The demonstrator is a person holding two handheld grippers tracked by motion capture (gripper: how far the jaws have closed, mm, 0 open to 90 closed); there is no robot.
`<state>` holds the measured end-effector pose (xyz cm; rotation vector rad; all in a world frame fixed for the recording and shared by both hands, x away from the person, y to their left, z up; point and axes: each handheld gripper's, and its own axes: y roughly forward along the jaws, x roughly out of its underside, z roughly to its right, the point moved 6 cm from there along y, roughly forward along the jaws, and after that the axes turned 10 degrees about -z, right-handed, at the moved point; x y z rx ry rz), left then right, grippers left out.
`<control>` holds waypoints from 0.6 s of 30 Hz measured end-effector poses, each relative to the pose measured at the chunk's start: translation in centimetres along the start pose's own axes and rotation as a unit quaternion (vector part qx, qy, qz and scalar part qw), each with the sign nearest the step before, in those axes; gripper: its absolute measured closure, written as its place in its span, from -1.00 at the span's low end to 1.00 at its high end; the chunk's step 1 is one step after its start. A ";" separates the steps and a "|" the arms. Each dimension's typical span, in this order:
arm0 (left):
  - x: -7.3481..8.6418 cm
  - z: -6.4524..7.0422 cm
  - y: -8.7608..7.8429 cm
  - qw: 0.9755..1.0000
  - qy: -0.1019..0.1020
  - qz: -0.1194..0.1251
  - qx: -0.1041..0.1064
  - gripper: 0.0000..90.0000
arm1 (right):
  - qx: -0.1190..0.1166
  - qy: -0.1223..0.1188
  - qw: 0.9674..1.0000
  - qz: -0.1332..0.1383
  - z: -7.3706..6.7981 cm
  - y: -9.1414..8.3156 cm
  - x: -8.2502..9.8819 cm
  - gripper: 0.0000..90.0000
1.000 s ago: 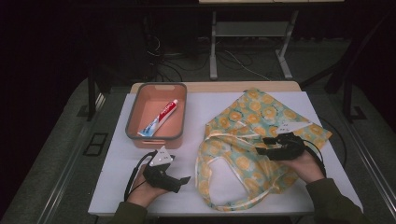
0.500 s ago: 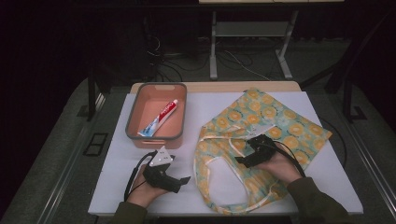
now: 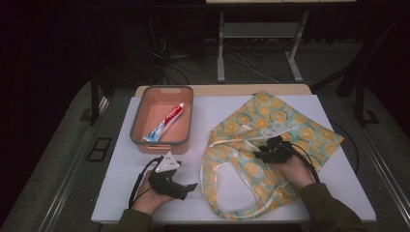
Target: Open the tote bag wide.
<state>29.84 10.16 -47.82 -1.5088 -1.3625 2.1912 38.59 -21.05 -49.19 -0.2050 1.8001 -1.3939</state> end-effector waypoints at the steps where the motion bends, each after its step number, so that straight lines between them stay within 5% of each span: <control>1: 0.0 0.0 0.0 1.000 0.000 0.000 0.000 -0.95 | 0.001 0.002 1.000 0.002 0.1 0.0 0.0 0.72; 7: 0.0 0.0 -0.1 1.000 -0.001 0.002 0.001 -0.95 | -0.006 0.000 1.000 0.009 0.4 -0.5 0.1 0.97; 13: 0.0 0.0 -0.1 1.000 0.001 0.001 0.001 -0.95 | -0.018 0.017 0.998 0.058 0.8 -3.1 -0.9 0.97; 18: 0.0 0.1 0.0 1.000 0.002 0.000 0.004 -0.95 | -0.029 0.026 0.993 0.109 1.6 -6.0 -2.2 0.97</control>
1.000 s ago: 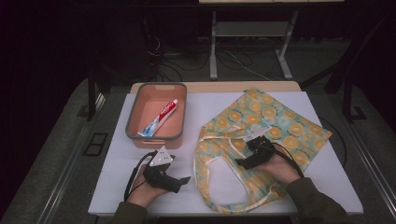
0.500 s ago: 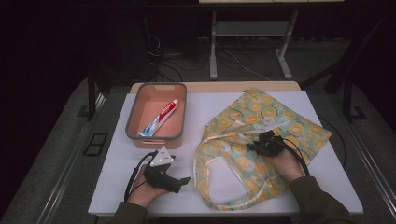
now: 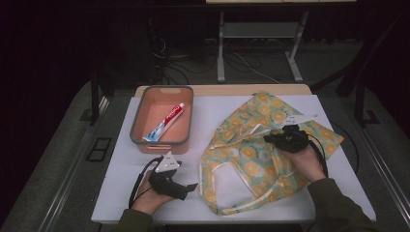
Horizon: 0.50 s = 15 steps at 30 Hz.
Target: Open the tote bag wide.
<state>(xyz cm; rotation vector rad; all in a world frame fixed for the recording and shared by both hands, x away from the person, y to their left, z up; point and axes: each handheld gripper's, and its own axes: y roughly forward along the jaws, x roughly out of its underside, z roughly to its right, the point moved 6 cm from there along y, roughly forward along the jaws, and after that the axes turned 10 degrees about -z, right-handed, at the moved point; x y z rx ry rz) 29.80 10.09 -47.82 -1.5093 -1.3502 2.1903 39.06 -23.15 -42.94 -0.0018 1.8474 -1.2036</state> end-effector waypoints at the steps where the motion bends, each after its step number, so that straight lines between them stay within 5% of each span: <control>1: 0.0 0.0 0.0 1.000 0.000 0.000 0.000 -0.95 | -0.001 0.002 1.000 0.009 0.1 -0.4 -0.4 0.97; 4: 0.0 0.1 -0.1 1.000 0.001 0.002 0.002 -0.95 | -0.009 0.007 1.000 0.026 0.3 -1.0 -1.0 0.97; 15: -3.0 0.5 -3.9 0.998 0.016 0.044 0.045 -0.94 | -0.016 0.010 1.000 0.015 0.7 -0.5 -0.3 0.97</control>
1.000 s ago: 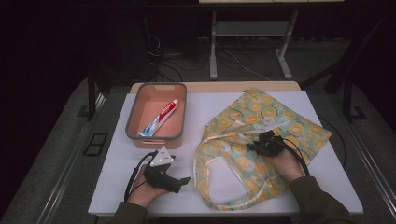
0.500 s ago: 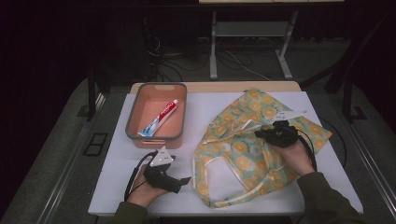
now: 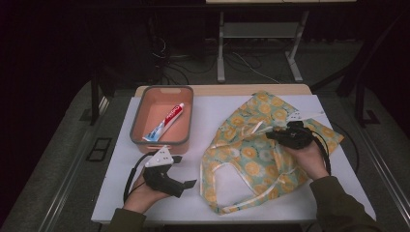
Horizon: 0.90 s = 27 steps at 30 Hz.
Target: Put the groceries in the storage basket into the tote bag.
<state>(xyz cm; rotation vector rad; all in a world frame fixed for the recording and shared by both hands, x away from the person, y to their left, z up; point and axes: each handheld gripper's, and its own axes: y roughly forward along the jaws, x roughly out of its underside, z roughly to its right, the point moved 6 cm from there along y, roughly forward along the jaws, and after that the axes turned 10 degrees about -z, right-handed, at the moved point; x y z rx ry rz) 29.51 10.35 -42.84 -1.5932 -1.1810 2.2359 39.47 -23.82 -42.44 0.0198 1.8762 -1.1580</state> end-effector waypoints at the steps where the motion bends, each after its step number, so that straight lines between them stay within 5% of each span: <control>1: -0.4 -0.2 -0.3 1.000 0.001 0.002 0.001 -0.94 | -0.001 0.001 1.000 -0.002 0.0 0.0 0.0 0.97; 9: -4.2 -2.9 -1.4 1.000 0.003 0.001 -0.015 -0.96 | -0.010 0.001 1.000 -0.002 -0.1 0.1 0.2 0.97; 18: -7.7 -10.0 -1.4 0.998 -0.026 0.002 -0.064 -0.81 | -0.010 -0.001 1.000 0.000 -0.1 0.0 0.3 0.97; 22: -7.9 -14.0 -0.7 0.993 -0.052 -0.012 -0.101 -0.66 | -0.010 -0.001 1.000 -0.001 -0.1 0.1 0.3 0.97; 27: -7.1 -18.1 1.0 0.986 -0.077 -0.057 -0.136 -0.47 | -0.013 -0.003 1.000 -0.001 -0.1 0.1 0.4 0.97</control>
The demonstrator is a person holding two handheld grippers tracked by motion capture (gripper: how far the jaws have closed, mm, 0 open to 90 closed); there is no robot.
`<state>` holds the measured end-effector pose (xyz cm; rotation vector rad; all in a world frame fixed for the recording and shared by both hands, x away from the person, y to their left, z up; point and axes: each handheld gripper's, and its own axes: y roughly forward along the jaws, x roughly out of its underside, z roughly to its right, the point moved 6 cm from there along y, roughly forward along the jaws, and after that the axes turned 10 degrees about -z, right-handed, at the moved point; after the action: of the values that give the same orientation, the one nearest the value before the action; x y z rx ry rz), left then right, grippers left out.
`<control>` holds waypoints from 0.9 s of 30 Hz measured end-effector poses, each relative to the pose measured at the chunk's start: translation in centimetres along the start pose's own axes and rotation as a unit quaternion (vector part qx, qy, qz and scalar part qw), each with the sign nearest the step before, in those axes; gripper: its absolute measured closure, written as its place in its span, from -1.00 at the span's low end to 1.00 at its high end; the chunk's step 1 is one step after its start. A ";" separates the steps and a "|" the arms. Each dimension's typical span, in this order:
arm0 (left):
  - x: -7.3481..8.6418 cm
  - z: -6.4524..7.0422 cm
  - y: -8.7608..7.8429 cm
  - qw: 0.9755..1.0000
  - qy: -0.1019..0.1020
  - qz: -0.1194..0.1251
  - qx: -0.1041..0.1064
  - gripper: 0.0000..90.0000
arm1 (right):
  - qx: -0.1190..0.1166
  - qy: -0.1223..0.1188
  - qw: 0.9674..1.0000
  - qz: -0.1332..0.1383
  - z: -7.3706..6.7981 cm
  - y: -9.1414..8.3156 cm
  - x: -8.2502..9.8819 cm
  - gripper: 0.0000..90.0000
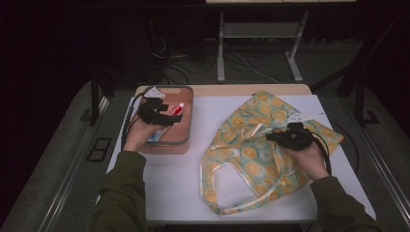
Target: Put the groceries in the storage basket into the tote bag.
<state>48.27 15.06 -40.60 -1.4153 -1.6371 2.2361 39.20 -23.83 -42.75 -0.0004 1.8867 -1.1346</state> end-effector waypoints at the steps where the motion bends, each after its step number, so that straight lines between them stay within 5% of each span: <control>1: 0.0 -0.6 0.5 1.000 -0.004 -0.006 -0.007 -0.44 | 0.000 0.000 1.000 -0.001 0.0 0.0 0.0 0.97; 7: 0.8 -2.2 3.0 0.998 -0.025 -0.051 -0.013 -0.12 | -0.003 0.000 1.000 0.000 -0.2 -0.1 0.1 0.97; 12: 1.9 -2.5 4.4 0.994 -0.026 -0.101 -0.027 -0.01 | -0.002 0.000 1.000 0.000 -0.2 -0.1 0.1 0.97; 18: 2.8 -3.3 5.2 0.987 -0.047 -0.149 -0.046 0.18 | -0.001 -0.002 1.000 -0.002 -0.3 -0.1 0.3 0.97; 21: 3.3 -3.2 5.8 0.981 -0.047 -0.182 -0.052 0.28 | -0.001 -0.002 1.000 0.001 -0.2 -0.2 0.3 0.97; 27: 3.0 -3.4 5.3 0.982 -0.078 -0.169 -0.043 0.61 | 0.001 -0.001 1.000 0.003 -0.1 -0.5 0.3 0.97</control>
<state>51.22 16.71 -46.68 -0.9055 -1.8764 2.1465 38.71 -24.17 -42.63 0.0046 1.8825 -1.1310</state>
